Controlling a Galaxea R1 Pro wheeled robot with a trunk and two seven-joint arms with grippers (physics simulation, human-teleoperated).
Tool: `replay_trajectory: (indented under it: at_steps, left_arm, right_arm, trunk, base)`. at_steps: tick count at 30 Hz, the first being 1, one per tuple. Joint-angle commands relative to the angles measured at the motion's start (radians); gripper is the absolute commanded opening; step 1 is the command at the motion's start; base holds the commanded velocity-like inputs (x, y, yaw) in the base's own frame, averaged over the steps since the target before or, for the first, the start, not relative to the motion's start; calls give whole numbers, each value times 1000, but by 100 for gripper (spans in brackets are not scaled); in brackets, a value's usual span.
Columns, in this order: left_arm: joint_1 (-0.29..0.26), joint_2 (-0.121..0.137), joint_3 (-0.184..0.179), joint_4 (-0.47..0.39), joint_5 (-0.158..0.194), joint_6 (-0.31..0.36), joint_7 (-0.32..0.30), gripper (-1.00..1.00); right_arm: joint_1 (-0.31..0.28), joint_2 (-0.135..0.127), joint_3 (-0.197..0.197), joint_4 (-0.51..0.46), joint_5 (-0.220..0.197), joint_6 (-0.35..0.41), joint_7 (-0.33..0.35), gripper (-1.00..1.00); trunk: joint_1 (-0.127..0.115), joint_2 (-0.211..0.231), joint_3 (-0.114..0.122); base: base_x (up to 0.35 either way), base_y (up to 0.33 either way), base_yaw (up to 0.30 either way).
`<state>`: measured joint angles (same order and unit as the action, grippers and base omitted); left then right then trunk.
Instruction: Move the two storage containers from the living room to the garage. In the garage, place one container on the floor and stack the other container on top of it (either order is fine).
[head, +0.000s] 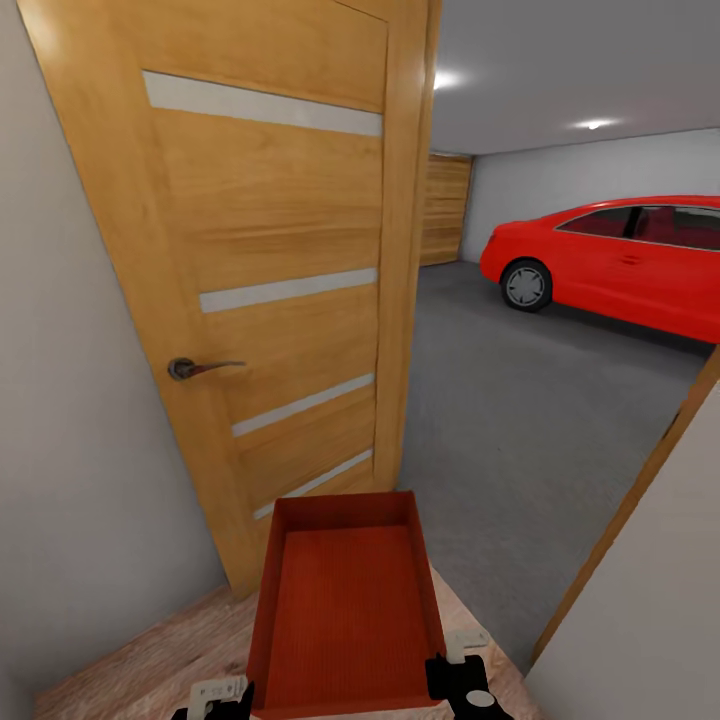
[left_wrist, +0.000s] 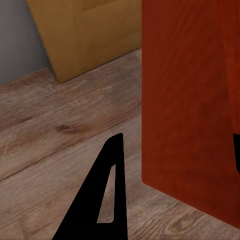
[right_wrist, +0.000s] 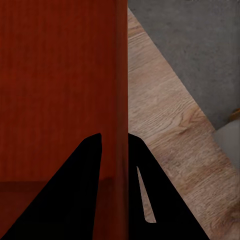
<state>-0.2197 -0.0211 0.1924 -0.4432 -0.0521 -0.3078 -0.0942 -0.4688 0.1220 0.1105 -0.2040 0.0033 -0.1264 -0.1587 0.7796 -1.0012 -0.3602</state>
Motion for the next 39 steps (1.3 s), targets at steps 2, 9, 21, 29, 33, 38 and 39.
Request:
replay_trajectory:
  at_steps: [2, 9, 21, 29, 33, 38, 39]
  left_arm:
    - [0, 14, 18, 2, 0, -1, 1, -100]
    - [0, 14, 18, 1, 0, -1, 1, -100]
    - [0, 14, 18, 1, 0, -1, 1, -100]
    - [0, 14, 18, 1, 0, -1, 1, -100]
    - [0, 14, 18, 1, 0, -1, 1, -100]
    - [0, 14, 18, 1, 0, -1, 1, -100]
    - [0, 14, 18, 1, 0, -1, 1, -100]
  right_arm:
    - [-2, -1, -49, -3, 3, -4, -10, -100]
    - [-2, -1, -49, -3, 3, -4, -10, -100]
    - [-2, -1, -48, -3, 4, -4, -10, -100]
    - [-2, -1, -49, -3, 4, -4, -10, -100]
    - [-2, 0, -49, -3, 4, -4, -10, -100]
    - [-2, 1, -49, -3, 3, -4, -10, -100]
    - [-2, 1, -49, -3, 3, -4, -10, -100]
  trunk:
    - [0, -1, -1]
    - [0, -1, -1]
    - [0, -1, -1]
    - [0, -1, -1]
    - [0, -1, -1]
    - [0, -1, -1]
    - [0, -1, -1]
  base:
    - [-3, 0, -9]
    - [-114, 26, -3]
    - [-18, 5, 0]
    - [-31, 3, 0]
    - [-141, 69, 0]
    - [-108, 63, 0]
    - [-44, 24, 0]
